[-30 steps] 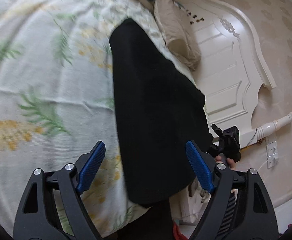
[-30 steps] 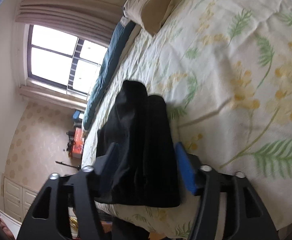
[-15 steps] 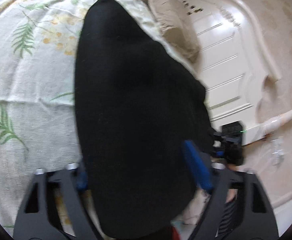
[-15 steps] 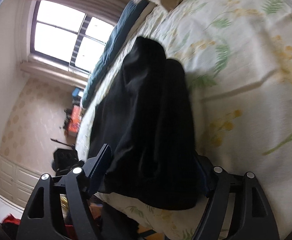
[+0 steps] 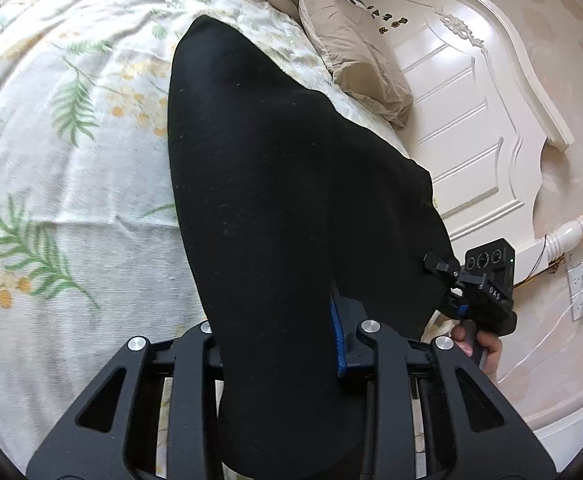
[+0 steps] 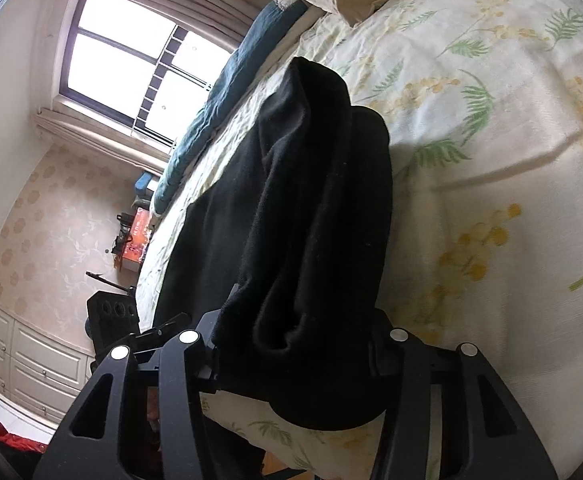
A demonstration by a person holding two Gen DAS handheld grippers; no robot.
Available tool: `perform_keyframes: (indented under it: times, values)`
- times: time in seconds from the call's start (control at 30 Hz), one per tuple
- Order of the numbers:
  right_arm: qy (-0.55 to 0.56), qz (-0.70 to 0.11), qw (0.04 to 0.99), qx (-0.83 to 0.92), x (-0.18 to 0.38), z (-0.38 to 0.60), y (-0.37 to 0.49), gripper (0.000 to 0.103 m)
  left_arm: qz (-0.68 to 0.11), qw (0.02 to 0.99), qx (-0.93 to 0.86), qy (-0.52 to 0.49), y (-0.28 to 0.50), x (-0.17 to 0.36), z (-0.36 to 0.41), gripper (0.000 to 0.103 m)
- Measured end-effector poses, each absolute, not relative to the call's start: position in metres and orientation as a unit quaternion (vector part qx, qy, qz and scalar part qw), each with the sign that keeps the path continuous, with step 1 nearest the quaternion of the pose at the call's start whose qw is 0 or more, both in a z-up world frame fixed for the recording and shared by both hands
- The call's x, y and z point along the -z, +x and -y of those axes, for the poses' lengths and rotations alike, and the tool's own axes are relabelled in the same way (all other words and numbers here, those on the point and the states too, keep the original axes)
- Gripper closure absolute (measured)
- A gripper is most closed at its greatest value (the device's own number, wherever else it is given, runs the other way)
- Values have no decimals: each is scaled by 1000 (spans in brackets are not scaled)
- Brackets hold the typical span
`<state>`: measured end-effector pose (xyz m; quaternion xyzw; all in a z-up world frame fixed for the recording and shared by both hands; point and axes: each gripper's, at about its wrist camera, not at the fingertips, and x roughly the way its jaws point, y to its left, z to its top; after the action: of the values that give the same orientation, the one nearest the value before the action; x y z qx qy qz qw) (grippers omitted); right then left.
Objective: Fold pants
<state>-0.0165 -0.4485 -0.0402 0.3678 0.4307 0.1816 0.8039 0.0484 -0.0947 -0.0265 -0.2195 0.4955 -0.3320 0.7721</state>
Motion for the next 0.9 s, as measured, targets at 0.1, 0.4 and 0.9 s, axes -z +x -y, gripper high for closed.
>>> perform_keyframes:
  times: [0.1,0.4,0.9]
  values:
    - [367,-432,801,-193,39,440,-10,54,-493,775,324,-228,46,27,80,74]
    - [354,-446,786,-240,40,380,23,54,-480,790,289,-249,37,25,22,74]
    - [328,-475,746,-333,45,254,57,54,-447,828,222,-256,13,14,-103,74]
